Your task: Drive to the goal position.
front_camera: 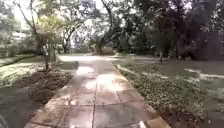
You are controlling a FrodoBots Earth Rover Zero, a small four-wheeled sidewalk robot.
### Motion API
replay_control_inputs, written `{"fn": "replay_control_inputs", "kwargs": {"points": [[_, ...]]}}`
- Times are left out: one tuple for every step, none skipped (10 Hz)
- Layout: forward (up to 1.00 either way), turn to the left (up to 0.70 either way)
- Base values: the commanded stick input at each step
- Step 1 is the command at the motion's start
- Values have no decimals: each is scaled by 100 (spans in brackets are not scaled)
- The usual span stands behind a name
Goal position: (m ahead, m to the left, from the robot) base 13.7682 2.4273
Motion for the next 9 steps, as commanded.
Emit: {"fn": "replay_control_inputs", "kwargs": {"points": [[70,0],[70,0],[70,0],[70,22],[70,30],[70,35],[70,35],[70,34],[70,14]]}}
